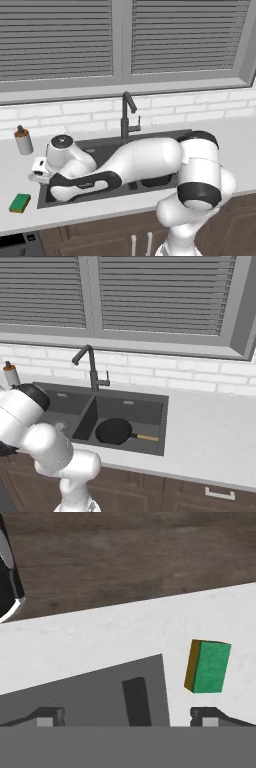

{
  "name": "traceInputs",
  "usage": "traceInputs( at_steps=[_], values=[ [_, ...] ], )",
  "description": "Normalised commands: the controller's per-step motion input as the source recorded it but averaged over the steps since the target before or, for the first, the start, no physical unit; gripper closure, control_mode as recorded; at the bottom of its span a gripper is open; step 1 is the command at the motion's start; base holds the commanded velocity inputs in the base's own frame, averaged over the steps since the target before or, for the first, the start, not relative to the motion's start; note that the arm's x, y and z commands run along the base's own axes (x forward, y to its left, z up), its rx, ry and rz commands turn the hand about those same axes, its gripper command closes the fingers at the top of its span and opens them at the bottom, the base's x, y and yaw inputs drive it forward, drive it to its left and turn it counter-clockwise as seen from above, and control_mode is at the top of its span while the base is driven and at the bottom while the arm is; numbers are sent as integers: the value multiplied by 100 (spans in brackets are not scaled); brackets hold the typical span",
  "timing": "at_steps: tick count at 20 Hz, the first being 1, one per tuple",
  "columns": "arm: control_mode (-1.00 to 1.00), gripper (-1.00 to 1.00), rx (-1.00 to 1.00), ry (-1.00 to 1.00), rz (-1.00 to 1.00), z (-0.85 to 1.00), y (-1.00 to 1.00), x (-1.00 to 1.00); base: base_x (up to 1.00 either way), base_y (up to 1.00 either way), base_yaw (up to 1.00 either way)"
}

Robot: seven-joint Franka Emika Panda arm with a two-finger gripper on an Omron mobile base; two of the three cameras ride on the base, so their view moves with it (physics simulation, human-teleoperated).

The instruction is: Pick the pan and sponge and place them into the sink. Then turn on the water.

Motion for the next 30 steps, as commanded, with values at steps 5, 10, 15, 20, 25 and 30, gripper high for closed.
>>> traceInputs(
  at_steps=[5, 10, 15, 20, 25, 30],
  values=[
    [-100, -100, 0, 0, 0, -7, 40, 0, 0, 0, 0],
    [-100, -100, 0, 3, 0, -8, 30, 0, 0, 0, 0],
    [-100, -100, 0, 7, 0, -24, 32, 0, 0, 0, 0],
    [-100, -100, -1, 1, 0, -13, 41, 0, 0, 0, 0],
    [-100, -100, 0, 0, 0, 0, 47, 0, 0, 0, 0],
    [-100, -100, -3, 0, -1, -3, 22, 4, 0, 0, 0]
  ],
)
